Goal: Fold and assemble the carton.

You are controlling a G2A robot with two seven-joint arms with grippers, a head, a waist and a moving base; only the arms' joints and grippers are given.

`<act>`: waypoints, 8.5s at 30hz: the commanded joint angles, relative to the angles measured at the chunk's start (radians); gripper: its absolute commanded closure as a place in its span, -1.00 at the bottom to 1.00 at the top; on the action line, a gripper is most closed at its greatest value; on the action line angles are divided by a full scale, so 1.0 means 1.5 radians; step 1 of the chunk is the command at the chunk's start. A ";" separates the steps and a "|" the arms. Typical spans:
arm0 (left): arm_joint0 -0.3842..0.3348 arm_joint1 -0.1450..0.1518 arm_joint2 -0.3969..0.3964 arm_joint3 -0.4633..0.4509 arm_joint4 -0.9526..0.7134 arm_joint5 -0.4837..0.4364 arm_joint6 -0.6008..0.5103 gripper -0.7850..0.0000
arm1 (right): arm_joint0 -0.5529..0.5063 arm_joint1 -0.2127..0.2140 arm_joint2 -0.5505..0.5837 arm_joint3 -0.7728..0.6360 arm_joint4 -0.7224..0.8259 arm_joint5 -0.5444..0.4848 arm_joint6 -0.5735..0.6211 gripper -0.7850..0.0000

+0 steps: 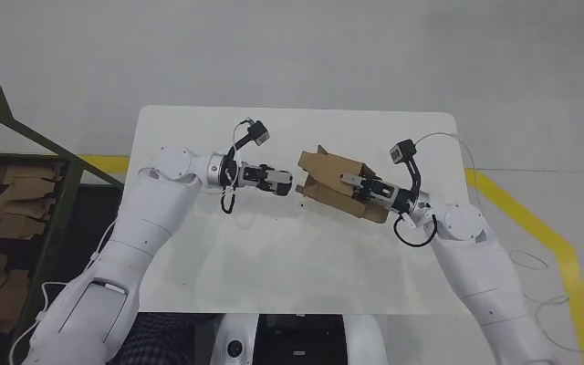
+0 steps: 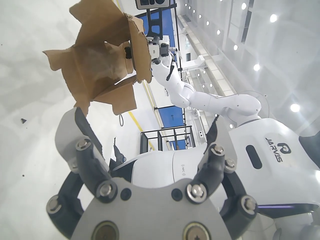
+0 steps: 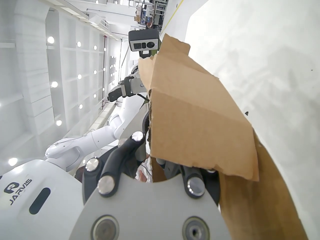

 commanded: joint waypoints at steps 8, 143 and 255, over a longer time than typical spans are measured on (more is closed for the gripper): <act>0.000 0.001 0.000 0.001 0.003 -0.003 0.003 -1.00 | 0.000 0.000 0.000 0.000 0.000 0.000 0.000 1.00; 0.026 0.005 -0.007 -0.037 -0.142 0.026 -0.026 -1.00 | 0.022 -0.043 -0.083 0.038 0.109 -0.046 0.046 1.00; 0.081 0.034 -0.058 -0.104 0.073 0.051 0.107 -1.00 | -0.006 -0.036 -0.040 -0.022 0.147 -0.007 0.121 1.00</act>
